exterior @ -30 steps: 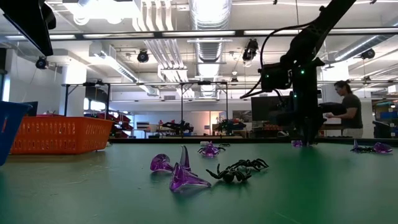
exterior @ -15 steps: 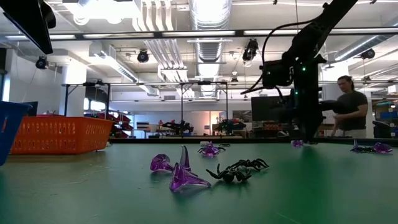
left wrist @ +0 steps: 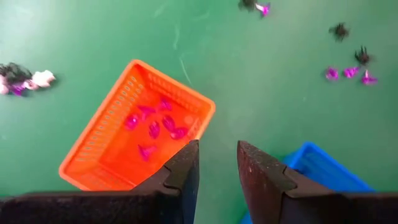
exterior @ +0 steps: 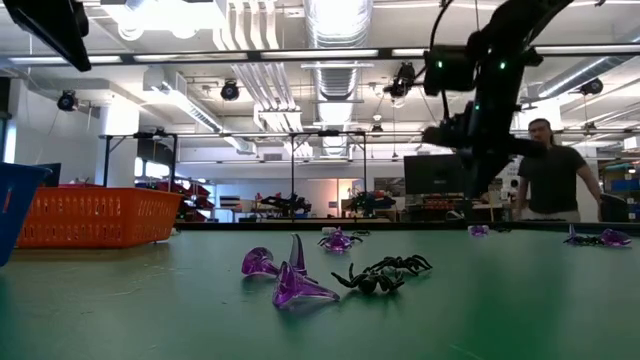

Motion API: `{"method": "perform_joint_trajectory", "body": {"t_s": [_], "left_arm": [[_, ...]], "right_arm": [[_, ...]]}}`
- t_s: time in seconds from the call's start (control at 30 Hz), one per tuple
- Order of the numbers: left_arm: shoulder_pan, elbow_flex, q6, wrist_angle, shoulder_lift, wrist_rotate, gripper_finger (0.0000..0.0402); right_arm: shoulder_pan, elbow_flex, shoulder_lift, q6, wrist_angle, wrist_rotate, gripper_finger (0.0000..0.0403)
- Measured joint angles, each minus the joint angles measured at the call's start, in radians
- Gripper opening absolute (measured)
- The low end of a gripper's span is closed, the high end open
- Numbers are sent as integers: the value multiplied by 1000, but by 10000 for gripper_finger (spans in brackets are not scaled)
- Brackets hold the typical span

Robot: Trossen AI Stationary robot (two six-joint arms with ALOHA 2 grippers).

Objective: Sort Halloween decoration
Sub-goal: Put the violet witch hat toy into the orange bin

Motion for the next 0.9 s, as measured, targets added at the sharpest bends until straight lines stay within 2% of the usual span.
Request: {"method": "perform_joint_trajectory", "body": {"t_s": [0.17, 0.33, 0.57, 0.9], "left_arm": [[0, 0, 12, -6, -30, -31, 91], [0, 0, 57, -9, -49, -36, 91], [0, 0, 83, -21, -61, -62, 91], [-1, 0, 81, -41, -63, -71, 91]], "right_arm": [[112, 39, -17, 46, 10, 0, 9], [223, 119, 29, 54, 32, 3, 9], [320, 294, 171, 8, 58, 11, 9], [371, 584, 378, -126, 56, -13, 9]]}}
